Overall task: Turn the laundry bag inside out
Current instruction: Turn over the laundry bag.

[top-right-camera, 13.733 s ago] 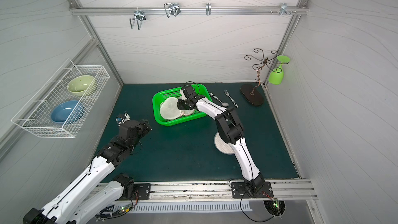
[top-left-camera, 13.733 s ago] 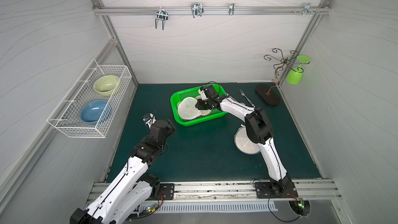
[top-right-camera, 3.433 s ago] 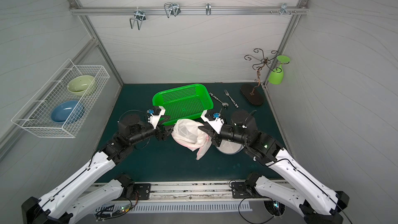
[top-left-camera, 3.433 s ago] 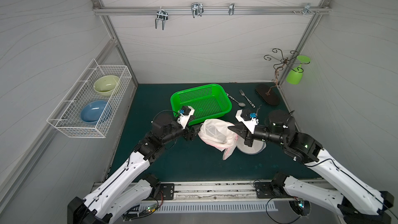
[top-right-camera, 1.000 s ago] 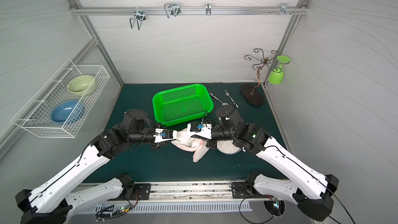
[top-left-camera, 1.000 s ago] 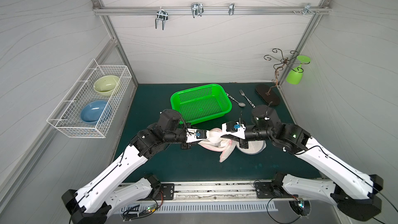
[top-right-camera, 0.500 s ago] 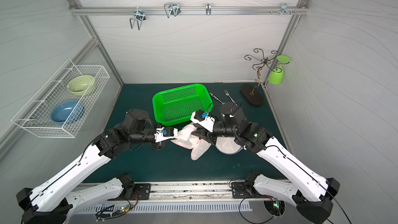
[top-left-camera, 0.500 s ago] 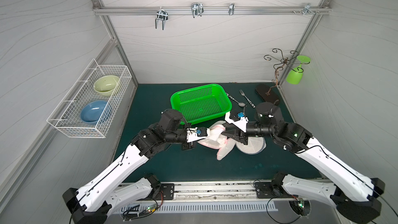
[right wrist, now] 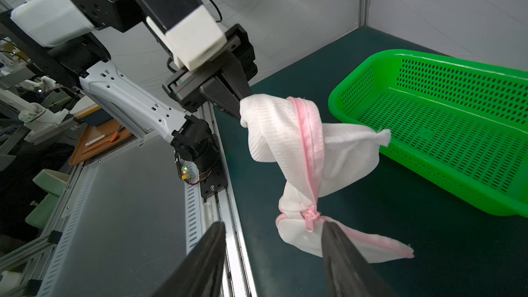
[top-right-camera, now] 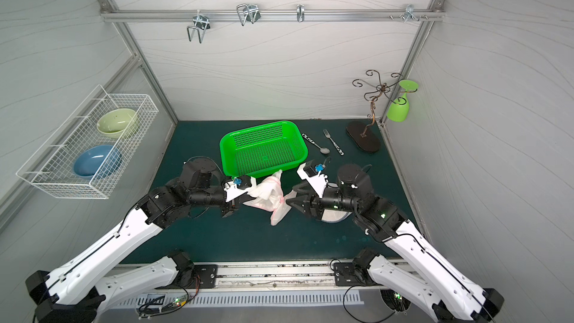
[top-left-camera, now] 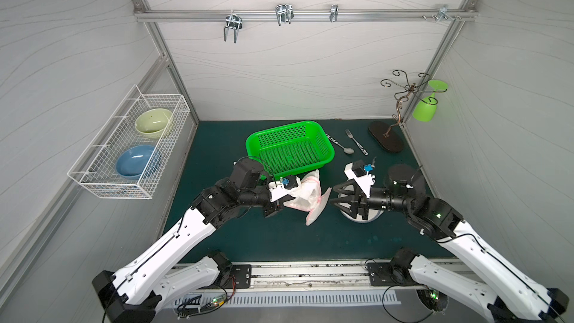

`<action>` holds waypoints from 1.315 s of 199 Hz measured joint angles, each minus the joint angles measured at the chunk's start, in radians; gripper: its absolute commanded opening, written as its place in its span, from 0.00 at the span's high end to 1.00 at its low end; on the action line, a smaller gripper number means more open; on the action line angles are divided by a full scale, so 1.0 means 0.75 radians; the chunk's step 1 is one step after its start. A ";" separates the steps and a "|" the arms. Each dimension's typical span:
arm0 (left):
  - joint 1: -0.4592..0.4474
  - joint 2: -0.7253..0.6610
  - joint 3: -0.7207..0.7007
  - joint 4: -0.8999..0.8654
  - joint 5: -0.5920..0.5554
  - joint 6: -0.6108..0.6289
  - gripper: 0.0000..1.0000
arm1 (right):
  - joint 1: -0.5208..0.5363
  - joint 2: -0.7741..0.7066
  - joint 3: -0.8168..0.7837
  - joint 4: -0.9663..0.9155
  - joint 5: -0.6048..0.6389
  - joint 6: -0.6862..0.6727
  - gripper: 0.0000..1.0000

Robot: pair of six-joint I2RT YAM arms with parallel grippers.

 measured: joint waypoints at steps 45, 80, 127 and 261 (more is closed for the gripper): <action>0.001 0.000 0.000 0.014 0.000 -0.023 1.00 | 0.066 0.082 -0.081 0.149 0.167 0.002 0.49; 0.001 0.000 0.000 0.014 -0.001 -0.030 1.00 | 0.078 0.172 -0.090 0.276 0.181 0.004 0.64; 0.001 0.000 0.000 0.013 -0.011 -0.030 1.00 | 0.090 0.214 -0.097 0.367 0.204 0.002 1.00; -0.175 0.193 0.253 -0.430 -0.103 0.365 1.00 | 0.002 0.462 0.382 -0.259 0.369 -0.543 1.00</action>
